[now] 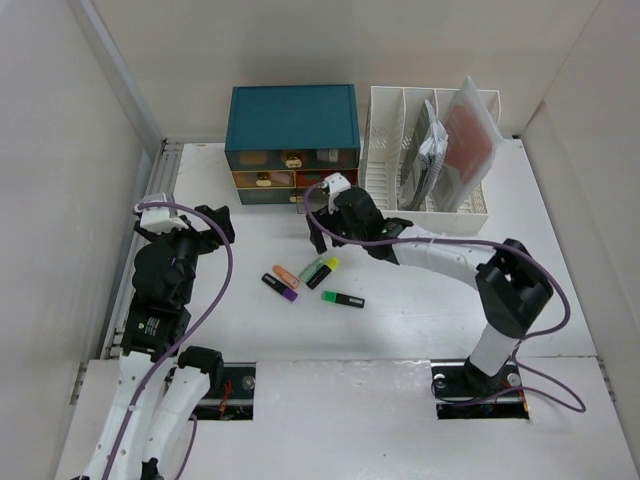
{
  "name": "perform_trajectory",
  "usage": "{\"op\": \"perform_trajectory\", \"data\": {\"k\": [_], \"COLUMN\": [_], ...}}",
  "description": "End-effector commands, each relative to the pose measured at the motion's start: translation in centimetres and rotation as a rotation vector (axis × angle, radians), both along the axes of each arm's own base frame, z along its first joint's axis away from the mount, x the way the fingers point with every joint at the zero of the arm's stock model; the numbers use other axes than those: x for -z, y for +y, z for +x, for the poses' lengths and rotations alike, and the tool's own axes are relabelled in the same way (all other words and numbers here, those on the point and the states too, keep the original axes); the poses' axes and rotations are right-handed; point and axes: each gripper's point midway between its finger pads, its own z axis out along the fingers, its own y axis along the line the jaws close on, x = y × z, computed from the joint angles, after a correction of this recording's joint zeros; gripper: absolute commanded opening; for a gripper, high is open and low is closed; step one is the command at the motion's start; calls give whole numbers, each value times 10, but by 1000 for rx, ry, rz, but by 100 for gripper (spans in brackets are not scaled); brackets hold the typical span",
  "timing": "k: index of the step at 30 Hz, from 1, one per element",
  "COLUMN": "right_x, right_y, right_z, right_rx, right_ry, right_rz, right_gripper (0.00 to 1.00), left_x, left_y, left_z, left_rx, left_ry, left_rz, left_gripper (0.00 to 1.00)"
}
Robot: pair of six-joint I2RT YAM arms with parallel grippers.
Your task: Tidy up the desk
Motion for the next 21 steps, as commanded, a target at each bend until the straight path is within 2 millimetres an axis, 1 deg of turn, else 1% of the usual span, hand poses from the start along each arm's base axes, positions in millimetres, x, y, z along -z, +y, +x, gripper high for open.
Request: {"op": "perform_trajectory", "data": {"k": [1,3,4,5,6,7,8,9,10,11,13,14,15,16,18,21], "right_x": [-42,-40,-44,-48,-48,-40,-33,-24,-16,1,14,13,28,33,40,42], "right_y": [42,49,50,58,59,55,57,54,47,46,42,42,40,39,40,39], "right_z": [-45,-69,-76,-97,-105,-112,-127,-133,-141,-139,-137,-131,-128,-123,-114,-103], "right_rx": [-460,-640,-742,-892,-970,-1080,-1205,-1296,-1379,-1468,-1541,-1563,-1587,-1590,-1583,-1559], "right_ry": [-123,-147,-211,-231,-262,-320,-333,-359,-325,-368,-349,-354,-322,-319,-333,-358], "right_rz": [91,95,72,112,106,43,58,17,-20,-84,-142,-183,-214,-252,-296,-321], "right_gripper": [100,100,98,97,95,93,90,88,85,77,68,65,57,55,55,54], "left_x": [-10,-10,-10,-10,-10,-10,-10,-10,-10,-10,-7,-7,-7,-7,-7,-7], "left_y": [1,1,1,1,1,1,0,0,-2,-2,-4,-4,-4,-4,-4,-4], "left_z": [0,0,0,0,0,0,-1,-1,-1,-1,1,1,1,1,1,1], "left_rx": [-5,-5,-5,-5,-5,-5,4,4,13,13,26,26,26,26,26,26], "left_ry": [-41,-41,-41,-41,-41,-41,-41,-41,-41,-41,-31,-31,-31,-31,-31,-31], "left_rz": [2,2,2,2,2,2,2,2,11,11,13,13,13,13,13,13], "left_gripper": [100,100,100,100,100,100,100,100,100,100,100,100,100,100,100,100]}}
